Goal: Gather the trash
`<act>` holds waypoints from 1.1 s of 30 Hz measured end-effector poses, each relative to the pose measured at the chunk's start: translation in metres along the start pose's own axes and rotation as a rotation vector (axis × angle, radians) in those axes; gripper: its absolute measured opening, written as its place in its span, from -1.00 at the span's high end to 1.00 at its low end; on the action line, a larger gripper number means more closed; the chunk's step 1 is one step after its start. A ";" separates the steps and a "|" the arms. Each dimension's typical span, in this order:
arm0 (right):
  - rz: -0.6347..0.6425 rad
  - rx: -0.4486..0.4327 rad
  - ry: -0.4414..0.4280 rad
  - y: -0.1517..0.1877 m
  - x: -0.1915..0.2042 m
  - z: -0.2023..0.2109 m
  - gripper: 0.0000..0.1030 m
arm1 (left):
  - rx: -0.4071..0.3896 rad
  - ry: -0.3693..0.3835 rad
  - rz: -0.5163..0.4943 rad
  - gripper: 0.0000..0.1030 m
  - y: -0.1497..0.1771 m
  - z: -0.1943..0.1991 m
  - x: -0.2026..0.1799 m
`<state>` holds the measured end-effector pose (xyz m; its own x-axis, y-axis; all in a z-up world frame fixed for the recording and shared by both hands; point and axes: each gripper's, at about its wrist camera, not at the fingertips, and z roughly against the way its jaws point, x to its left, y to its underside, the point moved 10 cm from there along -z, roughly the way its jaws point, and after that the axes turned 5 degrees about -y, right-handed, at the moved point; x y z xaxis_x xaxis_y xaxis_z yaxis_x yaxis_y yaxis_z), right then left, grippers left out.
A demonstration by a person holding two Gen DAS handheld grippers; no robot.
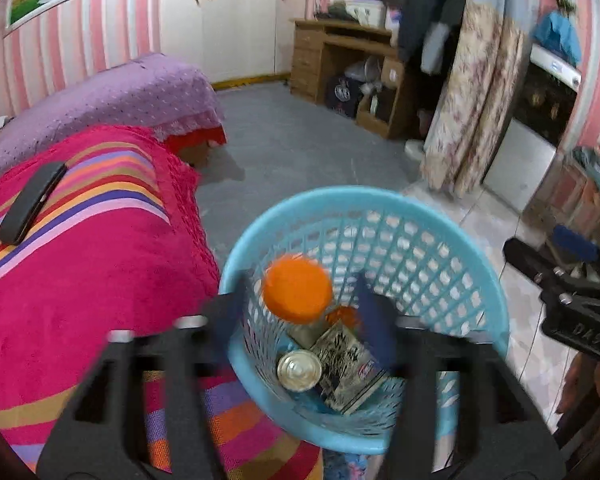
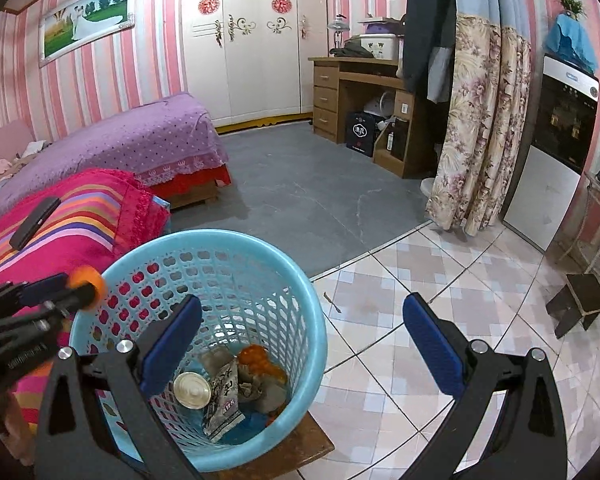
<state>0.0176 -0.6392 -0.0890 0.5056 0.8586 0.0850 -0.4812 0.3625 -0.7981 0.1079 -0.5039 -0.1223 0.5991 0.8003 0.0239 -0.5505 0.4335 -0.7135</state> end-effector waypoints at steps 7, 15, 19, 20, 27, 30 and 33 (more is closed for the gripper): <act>0.004 -0.011 -0.024 0.002 0.011 0.003 -0.91 | -0.048 -0.053 0.018 -0.67 -0.009 0.026 0.035; 0.043 -0.044 -0.091 -0.009 0.057 0.024 -0.91 | -0.133 -0.172 0.073 -0.85 -0.014 0.096 0.115; 0.081 -0.065 -0.135 -0.013 0.088 0.041 -0.91 | -0.177 -0.236 0.091 -0.89 -0.003 0.136 0.149; 0.092 -0.073 -0.148 -0.014 0.098 0.047 -0.91 | -0.183 -0.251 0.095 -0.89 0.002 0.146 0.158; 0.139 -0.084 -0.227 -0.001 0.157 0.077 -0.91 | -0.190 -0.313 0.137 -0.89 0.040 0.194 0.203; 0.162 -0.086 -0.263 0.010 0.185 0.091 -0.91 | -0.198 -0.314 0.175 -0.89 0.057 0.209 0.215; 0.181 -0.080 -0.308 0.027 0.212 0.104 -0.91 | -0.212 -0.342 0.194 -0.89 0.074 0.221 0.226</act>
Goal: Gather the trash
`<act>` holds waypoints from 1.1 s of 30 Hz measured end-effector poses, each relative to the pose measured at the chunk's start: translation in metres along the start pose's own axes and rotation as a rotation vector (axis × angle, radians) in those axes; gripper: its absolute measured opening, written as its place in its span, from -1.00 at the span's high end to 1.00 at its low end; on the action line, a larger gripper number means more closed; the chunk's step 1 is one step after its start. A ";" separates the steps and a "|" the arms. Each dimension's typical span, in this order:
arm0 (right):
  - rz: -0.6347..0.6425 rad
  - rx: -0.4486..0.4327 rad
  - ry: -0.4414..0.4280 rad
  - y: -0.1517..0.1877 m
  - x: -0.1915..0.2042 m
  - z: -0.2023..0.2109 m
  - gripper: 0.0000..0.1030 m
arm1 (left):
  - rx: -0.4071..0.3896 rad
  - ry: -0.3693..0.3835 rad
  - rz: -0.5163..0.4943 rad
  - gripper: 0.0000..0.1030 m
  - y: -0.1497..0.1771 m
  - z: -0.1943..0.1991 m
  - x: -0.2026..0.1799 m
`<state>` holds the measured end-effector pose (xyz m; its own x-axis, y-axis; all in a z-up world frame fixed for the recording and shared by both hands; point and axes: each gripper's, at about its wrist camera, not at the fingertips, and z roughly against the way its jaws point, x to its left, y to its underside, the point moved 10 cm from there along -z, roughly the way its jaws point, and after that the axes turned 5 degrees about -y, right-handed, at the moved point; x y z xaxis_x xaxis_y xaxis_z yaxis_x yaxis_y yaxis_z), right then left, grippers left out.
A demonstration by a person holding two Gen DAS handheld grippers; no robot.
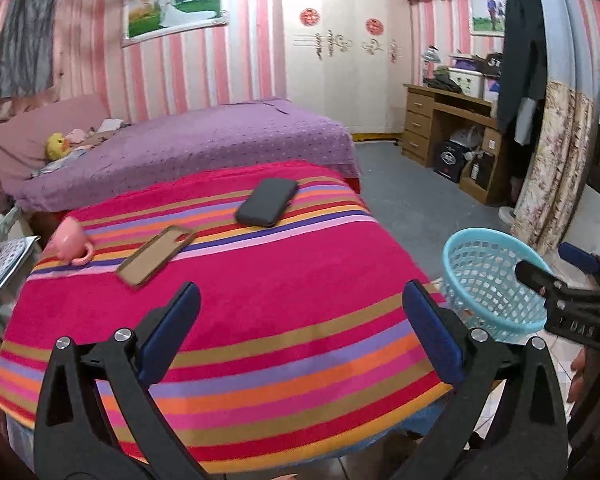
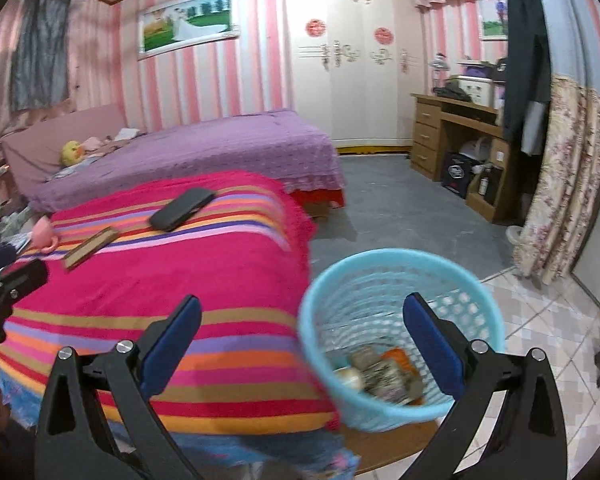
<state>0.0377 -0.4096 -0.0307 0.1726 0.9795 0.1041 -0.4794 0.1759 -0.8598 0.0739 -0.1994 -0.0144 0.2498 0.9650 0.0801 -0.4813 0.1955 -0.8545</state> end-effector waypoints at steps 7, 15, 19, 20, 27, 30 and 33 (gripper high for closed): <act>0.040 -0.029 -0.069 0.016 0.062 0.015 -0.91 | -0.015 -0.036 0.054 -0.90 0.023 0.016 0.033; 0.099 -0.085 -0.094 0.025 0.105 0.032 -0.91 | -0.038 -0.080 0.068 -0.90 0.041 0.030 0.058; 0.127 -0.120 -0.089 0.024 0.114 0.041 -0.91 | -0.053 -0.098 0.069 -0.90 0.044 0.036 0.065; 0.127 -0.132 -0.088 0.022 0.116 0.043 -0.91 | -0.056 -0.098 0.072 -0.90 0.044 0.037 0.067; 0.130 -0.173 -0.089 0.015 0.120 0.050 -0.91 | -0.089 -0.109 0.087 -0.90 0.038 0.041 0.075; 0.139 -0.188 -0.084 0.012 0.121 0.052 -0.91 | -0.100 -0.104 0.095 -0.90 0.037 0.042 0.076; 0.144 -0.192 -0.085 0.012 0.120 0.051 -0.91 | -0.099 -0.103 0.087 -0.90 0.039 0.042 0.073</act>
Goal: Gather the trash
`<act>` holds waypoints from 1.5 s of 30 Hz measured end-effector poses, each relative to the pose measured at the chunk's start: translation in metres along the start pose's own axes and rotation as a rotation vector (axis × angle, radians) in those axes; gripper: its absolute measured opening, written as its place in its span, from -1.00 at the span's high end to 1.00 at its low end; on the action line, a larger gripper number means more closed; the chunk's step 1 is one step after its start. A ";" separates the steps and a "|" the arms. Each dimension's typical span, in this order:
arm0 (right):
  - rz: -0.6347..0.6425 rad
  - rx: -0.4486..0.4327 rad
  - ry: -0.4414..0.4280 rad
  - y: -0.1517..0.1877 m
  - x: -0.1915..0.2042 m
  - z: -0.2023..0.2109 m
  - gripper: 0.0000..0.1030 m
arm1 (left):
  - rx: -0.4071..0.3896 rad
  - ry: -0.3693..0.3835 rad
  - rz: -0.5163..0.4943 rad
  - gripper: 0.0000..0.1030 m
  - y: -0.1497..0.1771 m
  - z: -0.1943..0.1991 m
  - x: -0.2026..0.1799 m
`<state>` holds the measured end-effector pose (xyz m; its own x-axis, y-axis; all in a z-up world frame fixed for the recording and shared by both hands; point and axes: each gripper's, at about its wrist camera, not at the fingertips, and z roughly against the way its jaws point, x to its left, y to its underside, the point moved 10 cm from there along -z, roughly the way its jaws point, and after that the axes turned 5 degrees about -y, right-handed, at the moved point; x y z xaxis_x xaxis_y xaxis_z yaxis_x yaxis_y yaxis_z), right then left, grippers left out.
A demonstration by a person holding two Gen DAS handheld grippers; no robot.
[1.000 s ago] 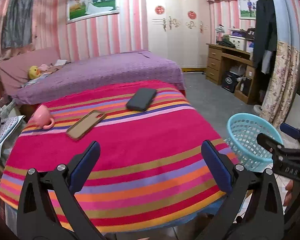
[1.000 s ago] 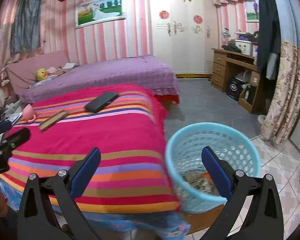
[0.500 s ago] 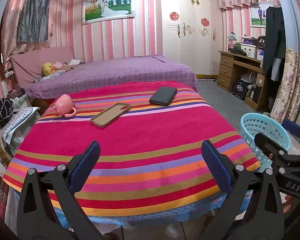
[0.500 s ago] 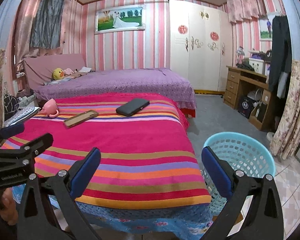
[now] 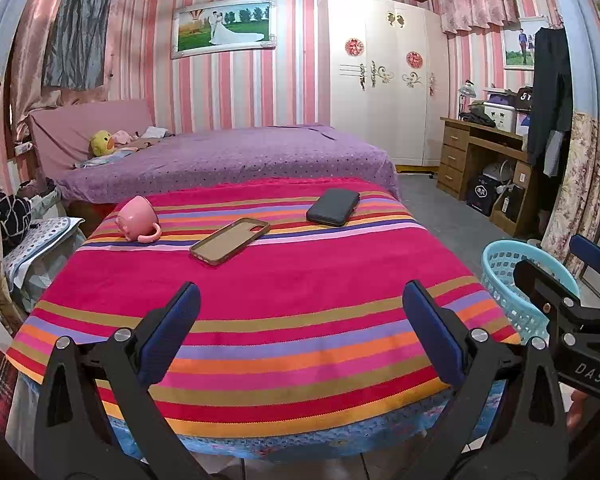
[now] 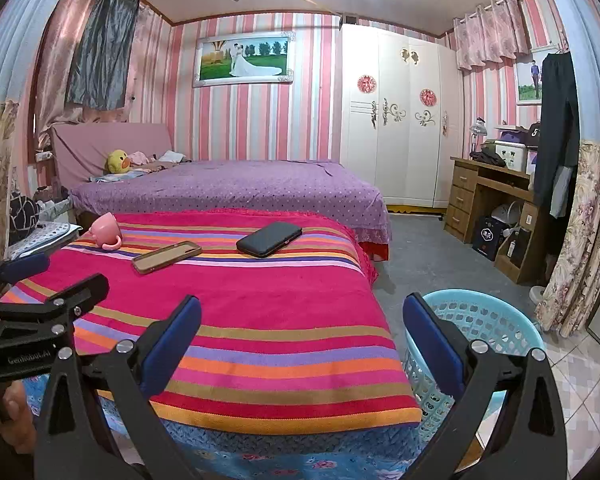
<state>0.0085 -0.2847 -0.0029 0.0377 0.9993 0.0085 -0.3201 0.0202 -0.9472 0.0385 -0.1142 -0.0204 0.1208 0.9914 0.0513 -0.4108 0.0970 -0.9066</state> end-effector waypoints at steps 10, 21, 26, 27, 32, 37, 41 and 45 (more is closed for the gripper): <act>0.004 -0.005 0.007 0.001 0.002 0.000 -0.91 | 0.003 -0.001 -0.002 -0.90 0.003 -0.001 0.001; 0.016 -0.014 0.012 0.003 0.004 0.003 -0.91 | -0.002 -0.004 0.003 -0.90 0.004 0.000 0.005; 0.020 -0.013 0.011 0.005 0.005 0.003 -0.91 | -0.005 -0.007 0.004 -0.90 0.004 0.001 0.008; 0.020 -0.013 0.011 0.005 0.005 0.003 -0.91 | -0.008 -0.009 0.004 -0.90 0.004 0.001 0.010; 0.019 -0.012 0.012 0.006 0.005 0.003 -0.91 | -0.010 -0.021 0.005 -0.90 0.003 0.002 0.013; 0.021 -0.011 0.011 0.006 0.005 0.003 -0.91 | -0.014 -0.023 0.006 -0.90 0.001 0.003 0.012; 0.022 -0.009 0.010 0.007 0.004 0.003 -0.91 | -0.020 -0.030 0.002 -0.90 -0.001 0.004 0.011; 0.019 -0.007 0.011 0.007 0.003 0.003 -0.91 | -0.017 -0.027 0.001 -0.90 0.000 0.004 0.011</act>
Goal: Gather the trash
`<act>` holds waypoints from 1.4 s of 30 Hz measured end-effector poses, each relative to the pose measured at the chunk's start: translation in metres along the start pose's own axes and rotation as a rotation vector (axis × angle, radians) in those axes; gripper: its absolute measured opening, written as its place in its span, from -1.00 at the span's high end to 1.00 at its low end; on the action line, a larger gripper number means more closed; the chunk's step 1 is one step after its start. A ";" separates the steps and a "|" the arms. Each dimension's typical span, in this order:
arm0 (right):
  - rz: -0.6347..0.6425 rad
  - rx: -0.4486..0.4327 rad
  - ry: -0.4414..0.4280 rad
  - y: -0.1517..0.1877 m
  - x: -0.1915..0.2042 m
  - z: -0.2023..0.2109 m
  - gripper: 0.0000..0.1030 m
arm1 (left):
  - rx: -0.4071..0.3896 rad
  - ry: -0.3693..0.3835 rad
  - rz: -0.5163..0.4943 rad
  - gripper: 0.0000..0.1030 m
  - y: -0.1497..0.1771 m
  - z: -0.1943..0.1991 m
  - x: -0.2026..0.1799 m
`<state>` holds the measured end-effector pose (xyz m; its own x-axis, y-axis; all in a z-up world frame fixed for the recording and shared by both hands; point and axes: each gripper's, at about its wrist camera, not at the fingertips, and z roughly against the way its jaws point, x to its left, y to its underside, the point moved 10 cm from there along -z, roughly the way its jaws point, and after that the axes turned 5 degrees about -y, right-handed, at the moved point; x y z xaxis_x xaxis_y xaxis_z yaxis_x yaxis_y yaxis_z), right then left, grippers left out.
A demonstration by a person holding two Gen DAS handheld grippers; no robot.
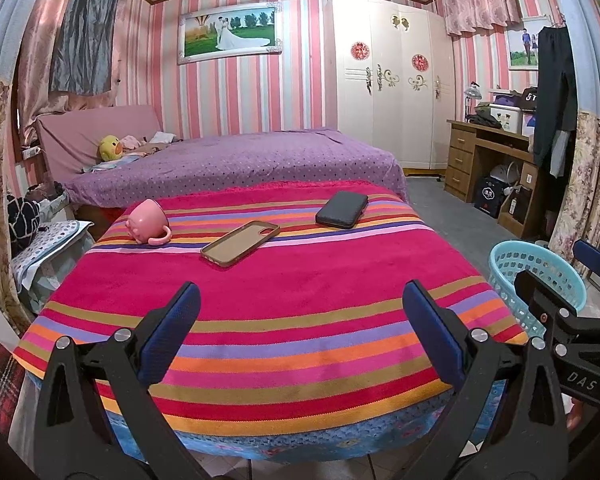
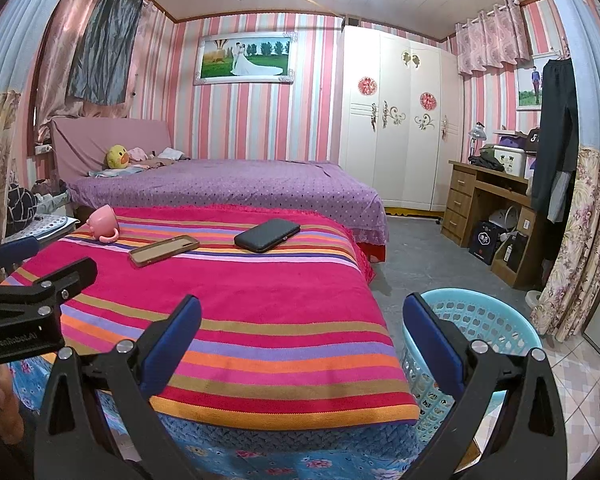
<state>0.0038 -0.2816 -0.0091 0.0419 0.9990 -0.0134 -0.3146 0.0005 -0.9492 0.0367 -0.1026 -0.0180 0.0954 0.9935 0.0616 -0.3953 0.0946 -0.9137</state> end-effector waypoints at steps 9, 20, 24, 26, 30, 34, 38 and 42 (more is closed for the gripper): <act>0.000 0.002 0.003 0.002 -0.003 -0.001 -0.91 | -0.004 -0.002 0.001 -0.90 0.000 0.001 0.000; -0.001 0.003 0.004 0.005 -0.005 -0.002 -0.91 | -0.013 -0.008 0.002 -0.90 -0.003 0.003 0.004; -0.005 0.000 0.007 0.006 -0.008 -0.002 -0.91 | -0.012 -0.008 0.002 -0.90 -0.003 0.002 0.005; -0.006 -0.002 0.010 0.005 -0.009 -0.002 -0.91 | -0.012 -0.009 0.000 -0.90 -0.003 0.003 0.004; -0.007 -0.005 0.012 0.004 -0.009 -0.002 -0.91 | -0.013 -0.008 0.003 -0.90 -0.003 0.003 0.005; -0.008 -0.003 0.012 0.005 -0.010 -0.003 -0.91 | -0.013 -0.010 0.001 -0.90 -0.003 0.003 0.004; -0.006 -0.005 0.013 0.004 -0.008 -0.002 -0.91 | -0.014 -0.010 0.002 -0.90 -0.004 0.003 0.005; -0.007 -0.004 0.013 0.004 -0.008 -0.003 -0.91 | -0.014 -0.009 0.001 -0.90 -0.003 0.003 0.005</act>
<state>0.0047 -0.2898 -0.0134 0.0563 0.9984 -0.0111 -0.3108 0.0069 -0.9504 0.0358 -0.0979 -0.0136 0.0863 0.9942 0.0643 -0.3828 0.0927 -0.9192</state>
